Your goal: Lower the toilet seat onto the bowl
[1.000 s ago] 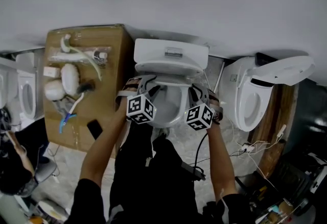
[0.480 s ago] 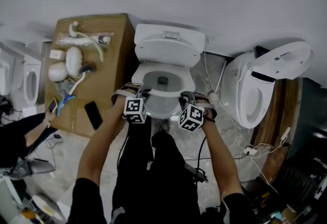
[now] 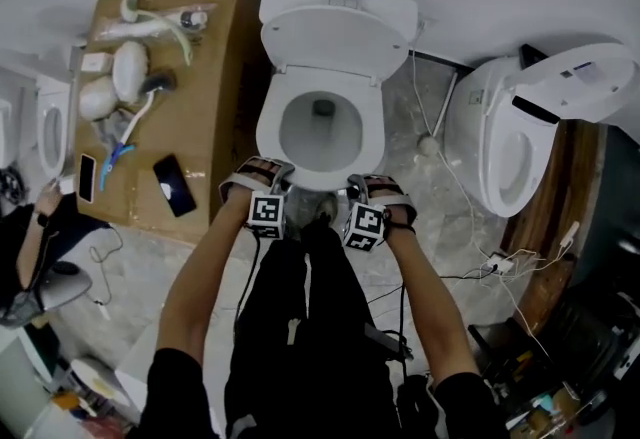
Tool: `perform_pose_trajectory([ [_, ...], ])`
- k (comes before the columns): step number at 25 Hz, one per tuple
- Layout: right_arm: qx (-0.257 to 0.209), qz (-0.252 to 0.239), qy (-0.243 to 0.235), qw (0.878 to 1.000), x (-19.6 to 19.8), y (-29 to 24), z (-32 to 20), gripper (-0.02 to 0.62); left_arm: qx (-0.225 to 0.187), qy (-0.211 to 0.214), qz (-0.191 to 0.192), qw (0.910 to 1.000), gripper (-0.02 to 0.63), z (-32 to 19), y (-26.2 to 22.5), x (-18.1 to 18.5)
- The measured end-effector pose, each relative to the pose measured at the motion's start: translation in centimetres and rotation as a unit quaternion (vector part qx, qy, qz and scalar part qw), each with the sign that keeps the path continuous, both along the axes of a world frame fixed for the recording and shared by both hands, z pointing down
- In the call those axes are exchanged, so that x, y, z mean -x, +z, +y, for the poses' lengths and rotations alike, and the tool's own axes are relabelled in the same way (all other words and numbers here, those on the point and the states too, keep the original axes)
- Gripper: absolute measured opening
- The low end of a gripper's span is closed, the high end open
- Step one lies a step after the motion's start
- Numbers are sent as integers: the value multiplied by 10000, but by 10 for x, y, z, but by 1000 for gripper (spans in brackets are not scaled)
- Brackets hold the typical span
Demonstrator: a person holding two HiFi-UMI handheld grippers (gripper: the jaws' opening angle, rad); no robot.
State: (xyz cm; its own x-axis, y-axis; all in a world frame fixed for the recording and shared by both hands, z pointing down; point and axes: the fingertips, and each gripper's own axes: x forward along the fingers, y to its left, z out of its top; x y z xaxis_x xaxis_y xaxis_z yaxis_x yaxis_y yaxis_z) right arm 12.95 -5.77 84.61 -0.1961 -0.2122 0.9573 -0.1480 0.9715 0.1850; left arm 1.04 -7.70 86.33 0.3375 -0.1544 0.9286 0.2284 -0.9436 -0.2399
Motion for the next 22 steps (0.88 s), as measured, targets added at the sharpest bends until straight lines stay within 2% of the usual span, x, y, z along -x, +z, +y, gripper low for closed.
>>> perform_pose_trajectory([
  [9, 89, 337, -2, 9994, 5, 77, 41, 118, -343, 198, -160, 9991, 161, 48, 83, 4],
  [17, 95, 506, 90, 9986, 10, 156, 68, 121, -714, 180, 8, 9973, 178, 73, 160, 6],
  [22, 81, 532, 164, 9984, 10, 200, 72, 119, -917, 336, -160, 9951, 184, 78, 209, 14],
])
